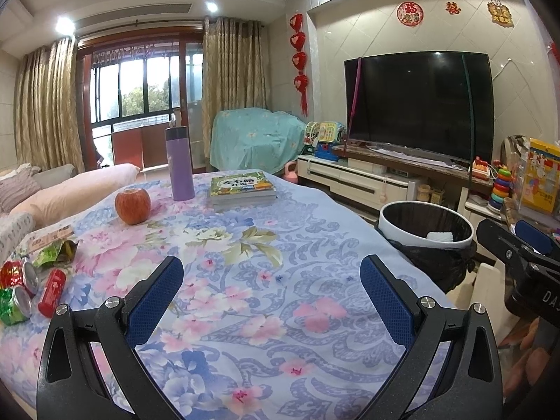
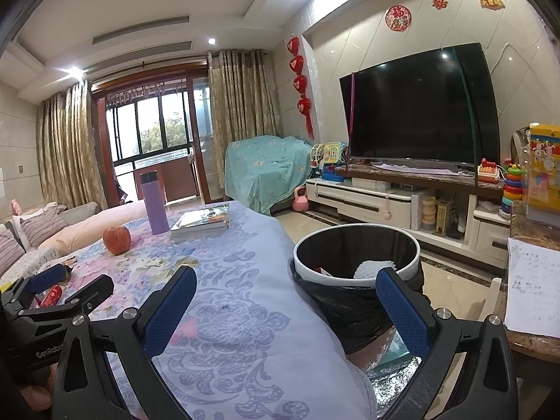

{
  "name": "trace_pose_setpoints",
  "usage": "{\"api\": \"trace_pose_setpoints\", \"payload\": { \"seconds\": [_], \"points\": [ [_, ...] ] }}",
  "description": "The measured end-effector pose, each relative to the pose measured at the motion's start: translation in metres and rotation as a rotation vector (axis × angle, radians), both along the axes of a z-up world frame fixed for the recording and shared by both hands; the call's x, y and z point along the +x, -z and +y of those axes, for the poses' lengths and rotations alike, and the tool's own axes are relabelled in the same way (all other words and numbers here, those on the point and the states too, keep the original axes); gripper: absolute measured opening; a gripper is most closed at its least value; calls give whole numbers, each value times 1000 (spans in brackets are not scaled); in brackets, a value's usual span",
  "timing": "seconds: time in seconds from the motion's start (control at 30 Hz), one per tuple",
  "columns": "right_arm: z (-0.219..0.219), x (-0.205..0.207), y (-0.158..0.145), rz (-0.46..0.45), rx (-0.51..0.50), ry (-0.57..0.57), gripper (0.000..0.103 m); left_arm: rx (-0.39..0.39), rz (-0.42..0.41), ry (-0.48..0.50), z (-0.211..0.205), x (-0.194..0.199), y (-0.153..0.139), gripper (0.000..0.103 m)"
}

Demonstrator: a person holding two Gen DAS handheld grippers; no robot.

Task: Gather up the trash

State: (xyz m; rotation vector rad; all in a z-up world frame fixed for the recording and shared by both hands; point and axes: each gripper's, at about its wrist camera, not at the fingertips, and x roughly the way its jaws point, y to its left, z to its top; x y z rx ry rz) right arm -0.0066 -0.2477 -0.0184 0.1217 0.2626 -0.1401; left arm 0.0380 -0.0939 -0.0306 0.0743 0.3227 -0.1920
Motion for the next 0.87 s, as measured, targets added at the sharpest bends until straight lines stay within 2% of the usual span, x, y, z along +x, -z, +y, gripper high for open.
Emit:
{"api": "trace_pose_setpoints", "payload": {
  "seconds": [0.87],
  "points": [
    [-5,21,4,49,33,-32,103,-3,16,1,5,7,3,103]
  ]
}}
